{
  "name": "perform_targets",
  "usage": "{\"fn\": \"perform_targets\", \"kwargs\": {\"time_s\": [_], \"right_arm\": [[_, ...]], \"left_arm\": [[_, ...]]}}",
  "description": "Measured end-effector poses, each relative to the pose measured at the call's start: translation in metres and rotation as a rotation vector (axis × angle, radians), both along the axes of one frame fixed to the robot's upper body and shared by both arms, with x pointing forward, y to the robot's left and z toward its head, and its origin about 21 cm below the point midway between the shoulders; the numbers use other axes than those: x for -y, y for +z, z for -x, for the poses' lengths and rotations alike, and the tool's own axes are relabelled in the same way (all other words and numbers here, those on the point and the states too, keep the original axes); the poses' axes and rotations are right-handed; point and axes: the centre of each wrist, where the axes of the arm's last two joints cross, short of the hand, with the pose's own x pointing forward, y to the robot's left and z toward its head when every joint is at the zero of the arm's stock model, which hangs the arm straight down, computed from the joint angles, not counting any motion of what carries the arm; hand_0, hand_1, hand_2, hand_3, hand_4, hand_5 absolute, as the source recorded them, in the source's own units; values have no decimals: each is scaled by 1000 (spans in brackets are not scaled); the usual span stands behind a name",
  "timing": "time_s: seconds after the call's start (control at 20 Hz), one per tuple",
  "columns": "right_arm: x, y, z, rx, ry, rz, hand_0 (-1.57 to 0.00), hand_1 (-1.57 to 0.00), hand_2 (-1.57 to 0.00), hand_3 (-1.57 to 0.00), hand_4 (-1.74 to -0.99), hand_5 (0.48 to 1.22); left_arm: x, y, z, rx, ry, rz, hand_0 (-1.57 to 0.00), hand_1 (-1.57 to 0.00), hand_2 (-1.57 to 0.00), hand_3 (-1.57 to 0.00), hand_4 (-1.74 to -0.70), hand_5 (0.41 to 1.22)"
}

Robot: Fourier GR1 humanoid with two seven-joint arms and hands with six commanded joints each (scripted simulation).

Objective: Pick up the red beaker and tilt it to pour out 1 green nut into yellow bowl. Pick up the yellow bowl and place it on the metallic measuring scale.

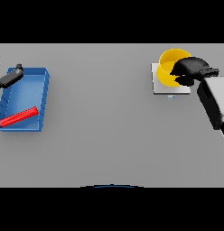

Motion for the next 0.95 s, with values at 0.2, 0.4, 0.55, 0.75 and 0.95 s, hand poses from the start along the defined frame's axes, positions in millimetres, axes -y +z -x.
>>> {"fn": "perform_targets", "kwargs": {"time_s": [0.2, 0.4, 0.55, 0.75, 0.95], "right_arm": [[-1, -1, -2, -32, -24, -24, -1525, -1350, -1348, -907, -1596, 1134], [1, -5, -3, -58, -39, -30, -624, -554, -694, -670, -1444, 887], [2, -5, -6, -67, -36, -29, -319, -283, -449, -572, -1397, 799], [1, -1, -9, -80, -5, -22, -130, -115, -244, -442, -1346, 746], [3, -1, -11, -99, 0, -2, -53, -47, -115, -348, -1308, 733]], "left_arm": [[2, 3, -3, -1, 2, -2, 1, 1, 1, 1, -812, 745], [1, -6, -2, -17, 6, -4, 1, 1, 1, 1, -809, 742], [2, -4, -7, -7, -5, -14, 1, 1, 1, 1, -809, 739], [-2, -5, -7, -5, 2, 10, 1, 1, 1, 1, -809, 736], [0, -1, -5, -3, 1, 12, 1, 1, 1, 1, -821, 734]]}}
